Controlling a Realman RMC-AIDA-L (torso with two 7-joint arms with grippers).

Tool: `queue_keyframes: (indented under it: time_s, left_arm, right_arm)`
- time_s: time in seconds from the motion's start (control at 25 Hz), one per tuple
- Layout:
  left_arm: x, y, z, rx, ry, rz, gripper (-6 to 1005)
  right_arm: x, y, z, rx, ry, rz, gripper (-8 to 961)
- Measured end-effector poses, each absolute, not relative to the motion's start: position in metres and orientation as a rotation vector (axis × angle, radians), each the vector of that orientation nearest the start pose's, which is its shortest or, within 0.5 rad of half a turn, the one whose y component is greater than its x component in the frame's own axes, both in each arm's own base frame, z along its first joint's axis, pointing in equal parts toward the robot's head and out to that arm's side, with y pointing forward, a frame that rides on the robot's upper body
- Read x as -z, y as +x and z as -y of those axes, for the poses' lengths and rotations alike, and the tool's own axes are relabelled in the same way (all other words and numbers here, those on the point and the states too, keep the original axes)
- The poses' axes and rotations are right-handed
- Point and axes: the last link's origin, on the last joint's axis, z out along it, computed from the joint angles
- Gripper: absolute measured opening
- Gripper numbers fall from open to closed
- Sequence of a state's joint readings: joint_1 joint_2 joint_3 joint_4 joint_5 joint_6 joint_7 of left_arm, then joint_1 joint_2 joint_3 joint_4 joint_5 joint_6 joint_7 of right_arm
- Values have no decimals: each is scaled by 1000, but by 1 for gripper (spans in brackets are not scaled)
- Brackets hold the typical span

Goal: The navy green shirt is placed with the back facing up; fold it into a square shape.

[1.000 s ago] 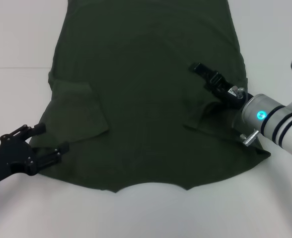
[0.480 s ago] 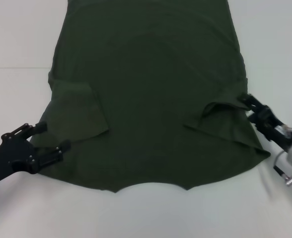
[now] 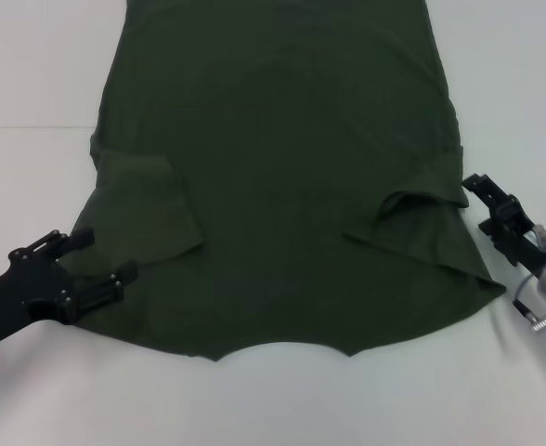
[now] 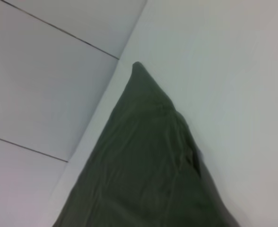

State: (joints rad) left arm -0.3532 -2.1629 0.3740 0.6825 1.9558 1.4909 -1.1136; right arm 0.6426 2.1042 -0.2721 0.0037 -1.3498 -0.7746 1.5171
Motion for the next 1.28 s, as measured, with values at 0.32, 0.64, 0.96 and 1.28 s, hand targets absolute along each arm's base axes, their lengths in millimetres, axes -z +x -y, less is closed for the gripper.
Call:
queue_keyframes:
  time_s: [0.32, 0.64, 0.96, 1.28]
  left_arm:
    - [-18, -326, -291, 734, -2283, 630, 862]
    - [-18, -326, -291, 734, -2284, 630, 862]
    - [-18, -326, -290, 734, -2283, 633, 862]
    - [-18, -325, -292, 735, -2284, 628, 862]
  right_arm:
    - [55, 319, -388, -1089, -1242, -1795, 946]
    - [55, 304, -379, -1255, -1315, -1780, 947]
    - [66, 299, -364, -1314, -1333, -1857, 947]
    - [82, 286, -374, -1221, -1360, -1913, 947]
